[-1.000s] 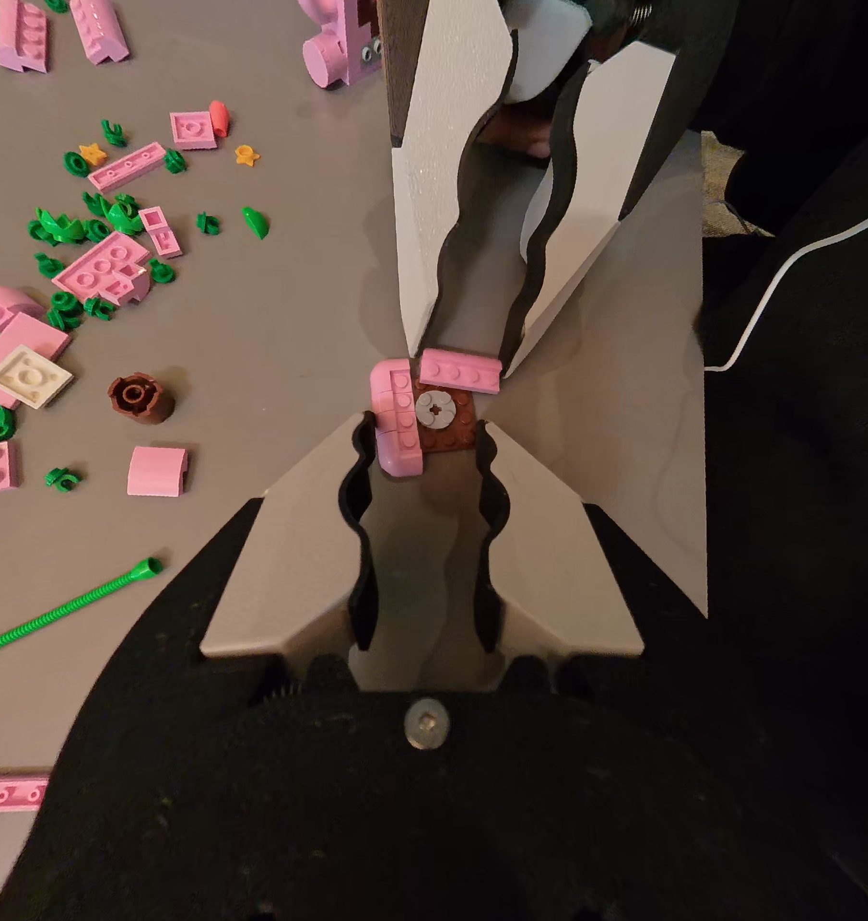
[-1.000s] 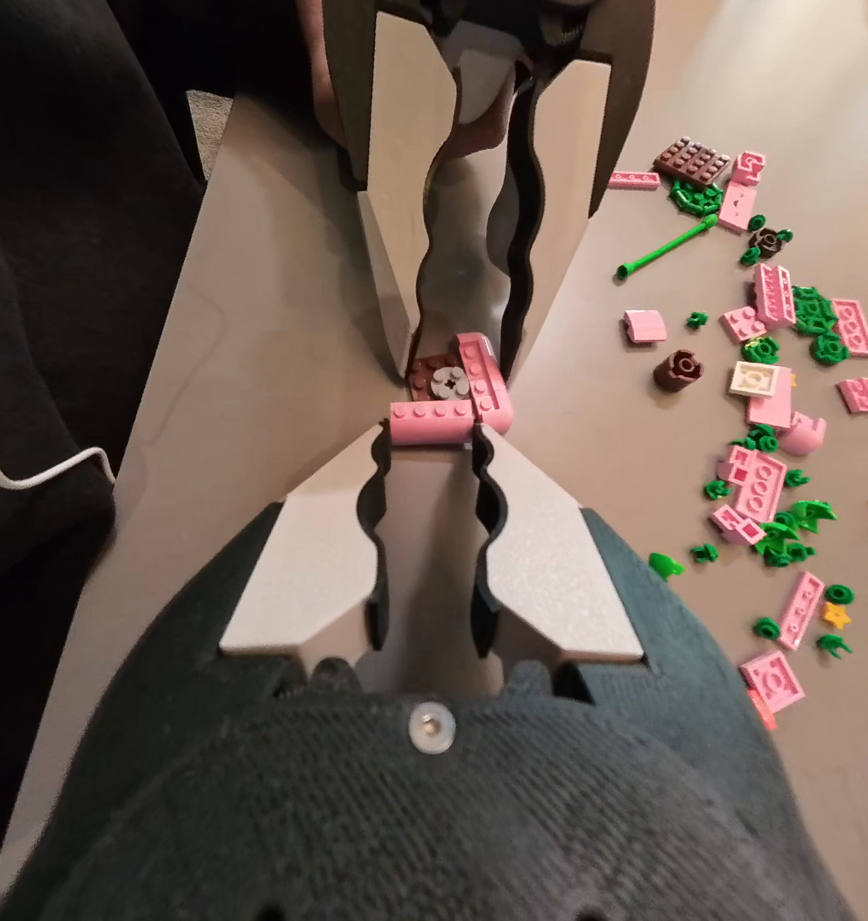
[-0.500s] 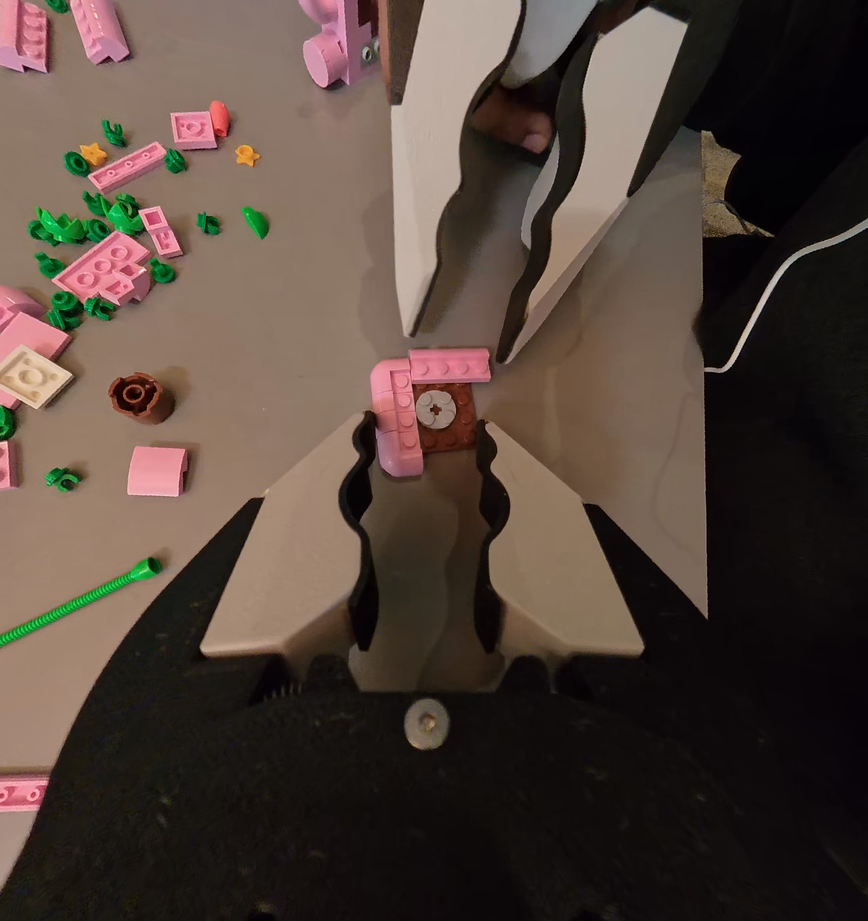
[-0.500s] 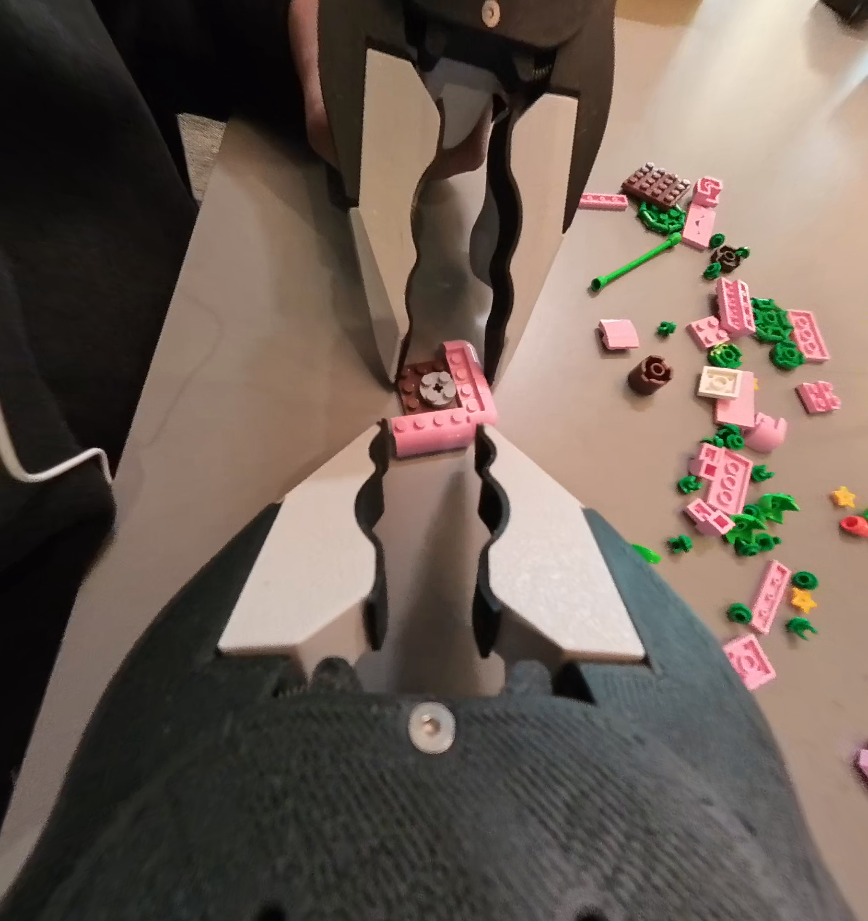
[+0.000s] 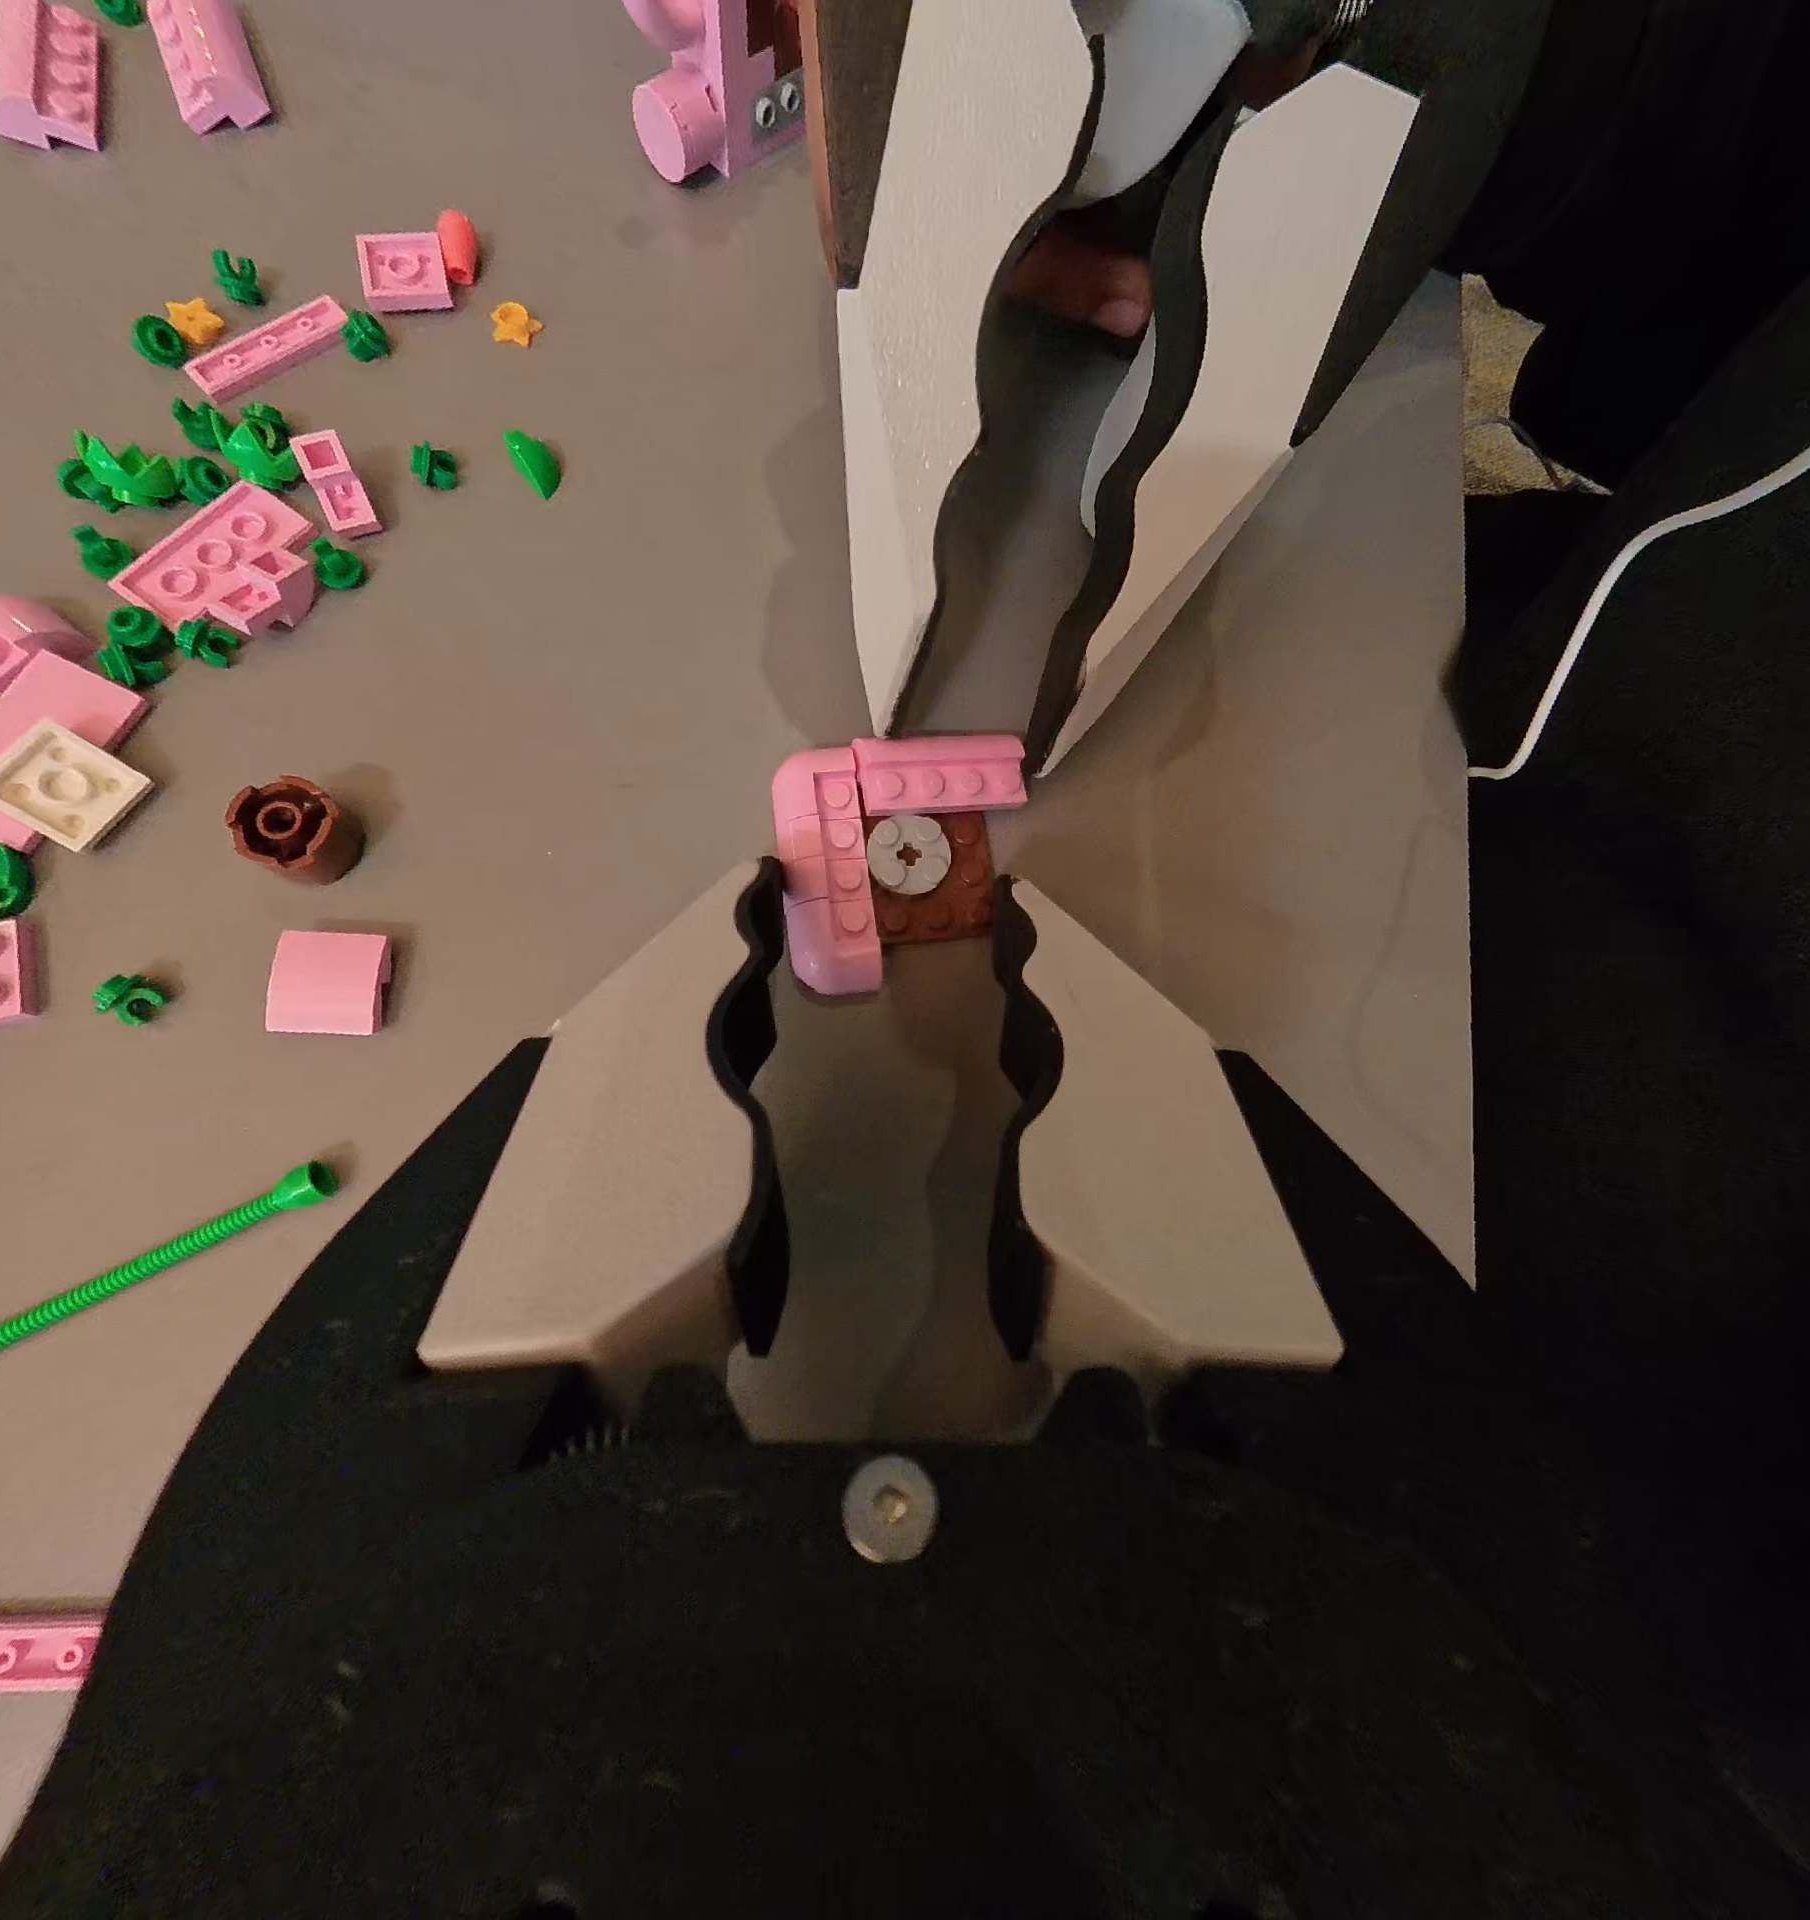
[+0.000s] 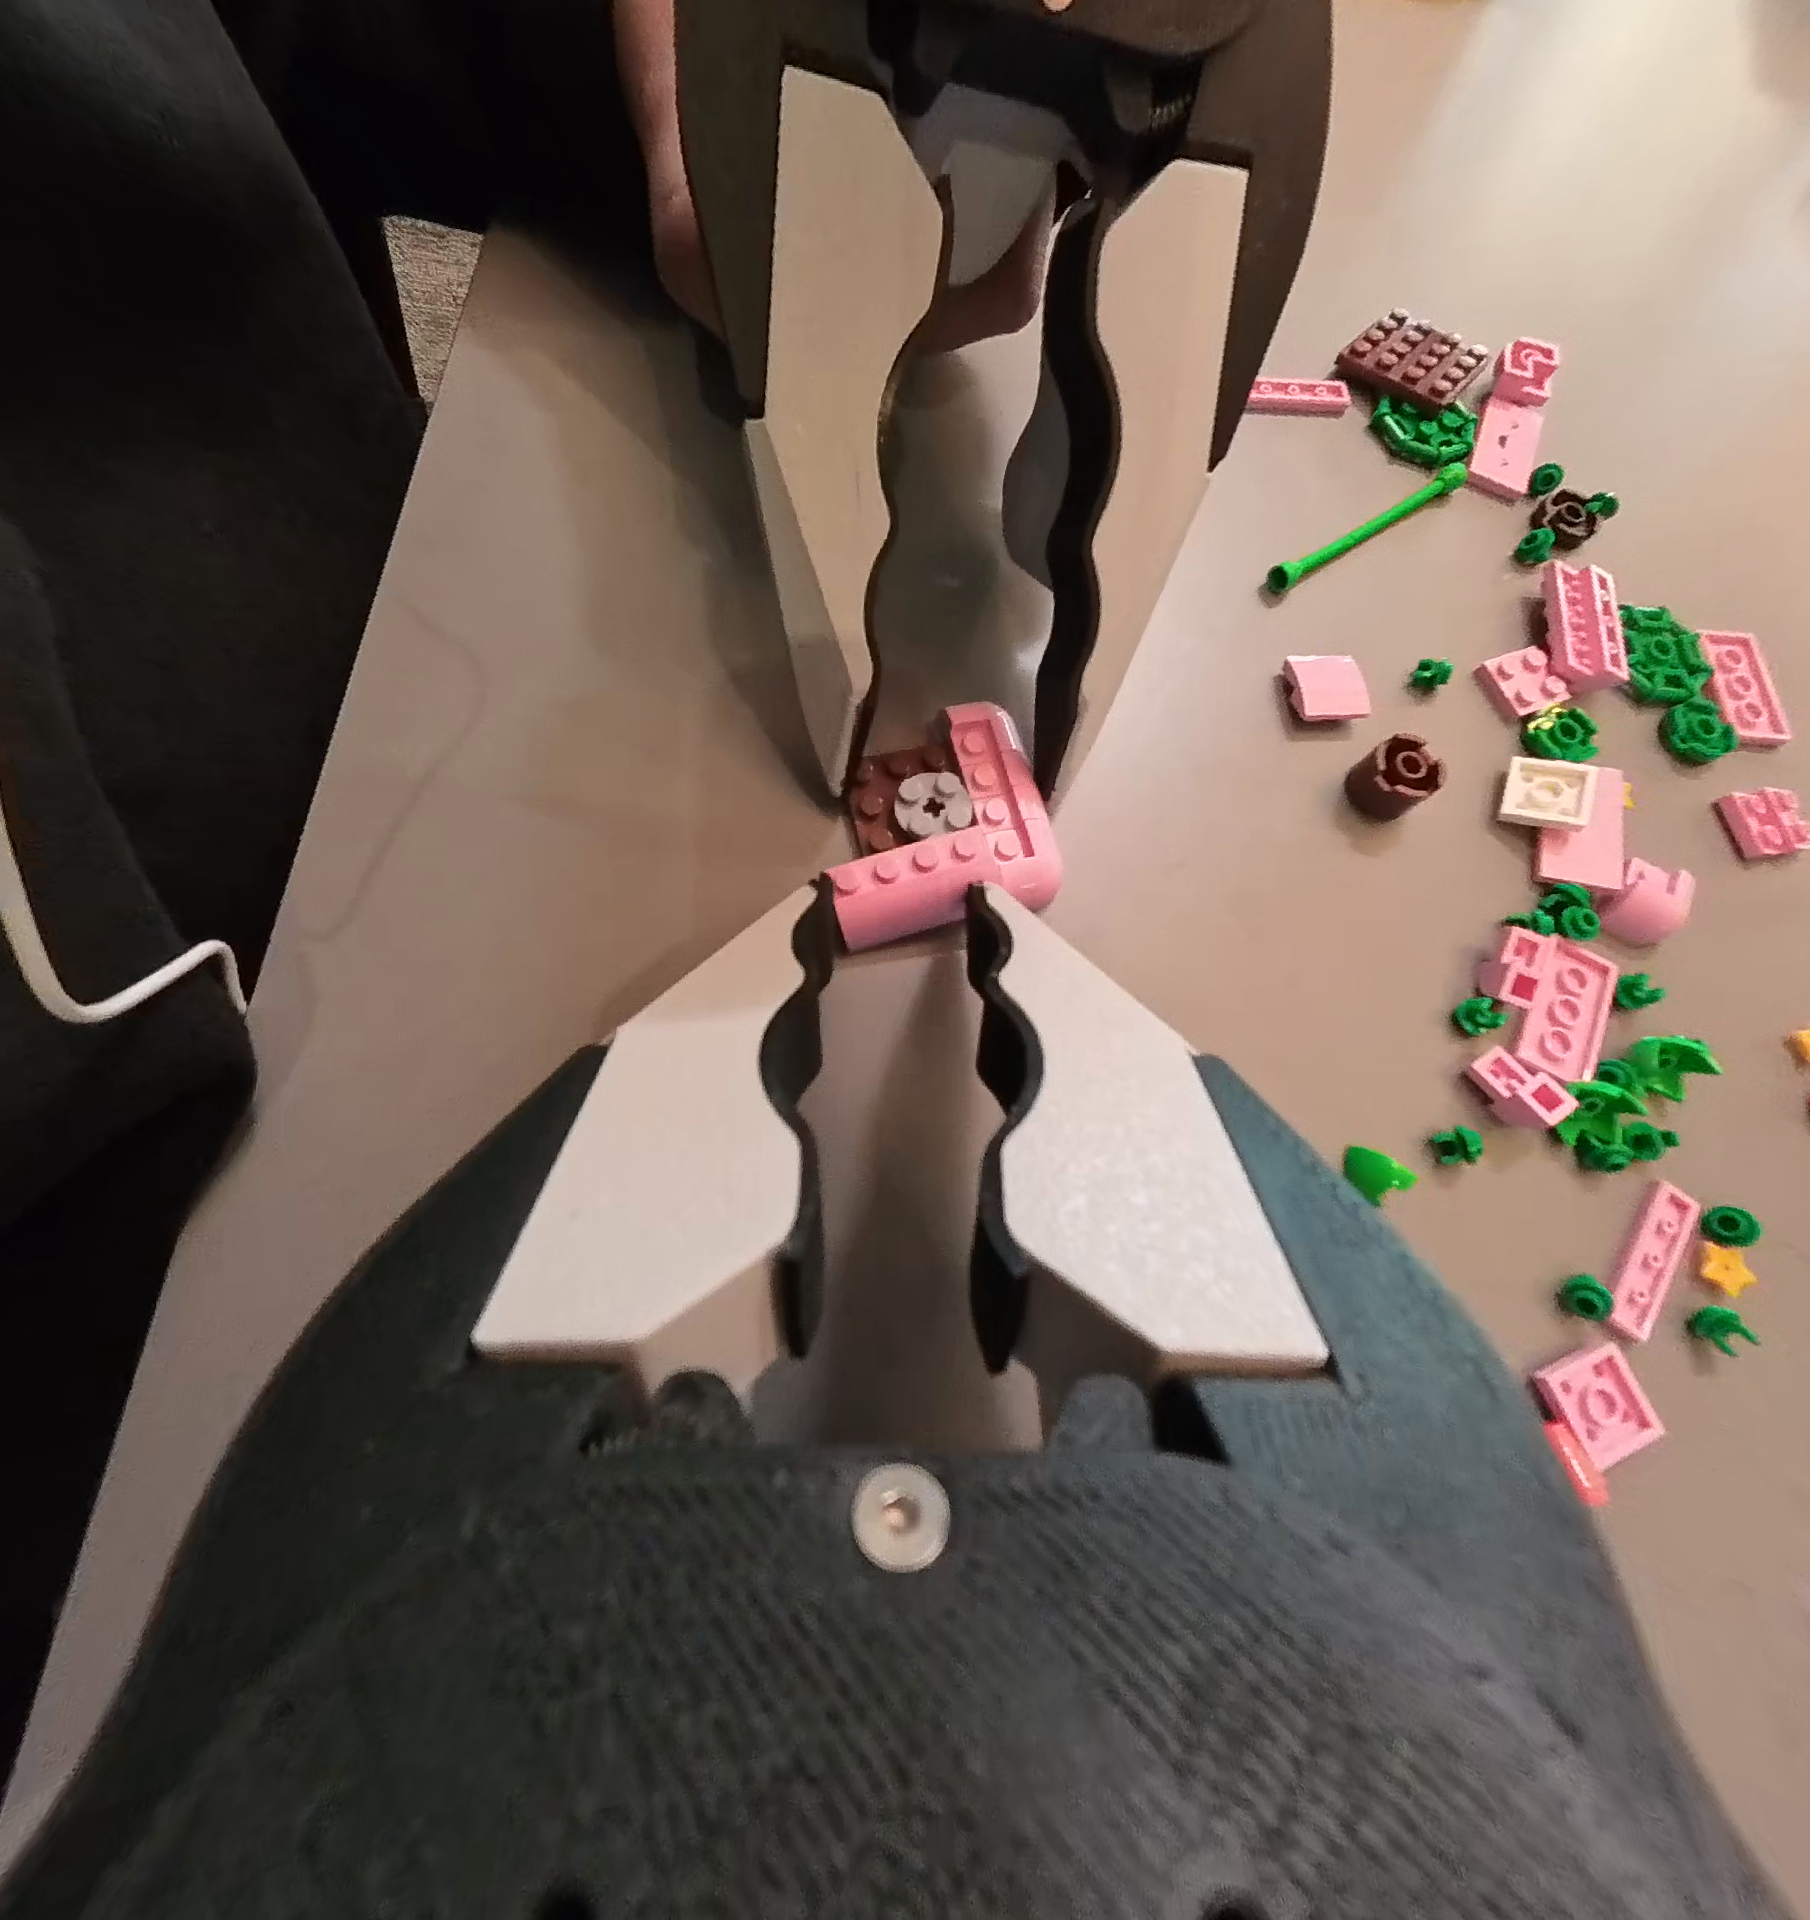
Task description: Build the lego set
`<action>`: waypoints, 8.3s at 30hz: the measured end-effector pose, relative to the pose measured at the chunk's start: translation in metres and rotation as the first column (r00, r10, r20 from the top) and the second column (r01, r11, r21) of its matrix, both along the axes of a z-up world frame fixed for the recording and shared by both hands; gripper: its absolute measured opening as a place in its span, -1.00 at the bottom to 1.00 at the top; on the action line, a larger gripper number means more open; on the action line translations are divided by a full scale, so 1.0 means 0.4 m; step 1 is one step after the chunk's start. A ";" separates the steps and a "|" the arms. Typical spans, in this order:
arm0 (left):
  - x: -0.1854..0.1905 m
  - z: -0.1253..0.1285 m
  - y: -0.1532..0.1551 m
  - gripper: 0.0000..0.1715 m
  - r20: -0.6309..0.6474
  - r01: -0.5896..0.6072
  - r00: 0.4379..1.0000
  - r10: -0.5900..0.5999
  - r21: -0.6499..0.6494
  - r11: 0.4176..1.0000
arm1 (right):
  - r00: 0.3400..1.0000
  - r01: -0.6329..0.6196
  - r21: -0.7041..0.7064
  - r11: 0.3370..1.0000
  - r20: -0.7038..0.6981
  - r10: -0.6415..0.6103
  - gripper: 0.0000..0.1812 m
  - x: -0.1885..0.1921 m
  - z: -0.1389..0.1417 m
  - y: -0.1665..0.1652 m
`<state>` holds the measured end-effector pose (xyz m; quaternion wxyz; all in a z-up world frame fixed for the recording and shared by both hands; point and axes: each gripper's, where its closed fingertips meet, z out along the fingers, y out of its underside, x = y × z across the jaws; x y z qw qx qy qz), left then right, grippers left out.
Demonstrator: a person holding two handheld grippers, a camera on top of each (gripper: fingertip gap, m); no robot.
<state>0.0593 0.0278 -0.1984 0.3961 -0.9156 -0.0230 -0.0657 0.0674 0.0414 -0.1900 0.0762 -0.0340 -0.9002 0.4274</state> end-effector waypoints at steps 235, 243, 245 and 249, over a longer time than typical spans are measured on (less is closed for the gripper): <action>-0.027 0.162 0.123 -0.89 -0.228 0.041 0.972 0.049 0.373 0.927 | 0.846 0.490 -0.435 0.755 0.029 -0.532 -0.59 -0.058 0.169 0.080; -0.017 0.175 0.117 -0.88 -0.128 0.043 0.992 0.011 0.415 0.909 | 0.851 0.485 -0.461 0.743 0.055 -0.522 -0.83 -0.056 0.179 0.086; -0.018 0.182 0.116 -0.88 -0.104 0.036 0.995 0.011 0.434 0.900 | 0.860 0.479 -0.474 0.739 0.081 -0.505 -0.85 -0.054 0.183 0.087; -0.029 0.197 0.113 -0.84 -0.086 0.008 0.996 0.036 0.467 0.884 | 0.840 0.536 -0.509 0.673 0.241 -0.487 -0.89 -0.063 0.192 0.099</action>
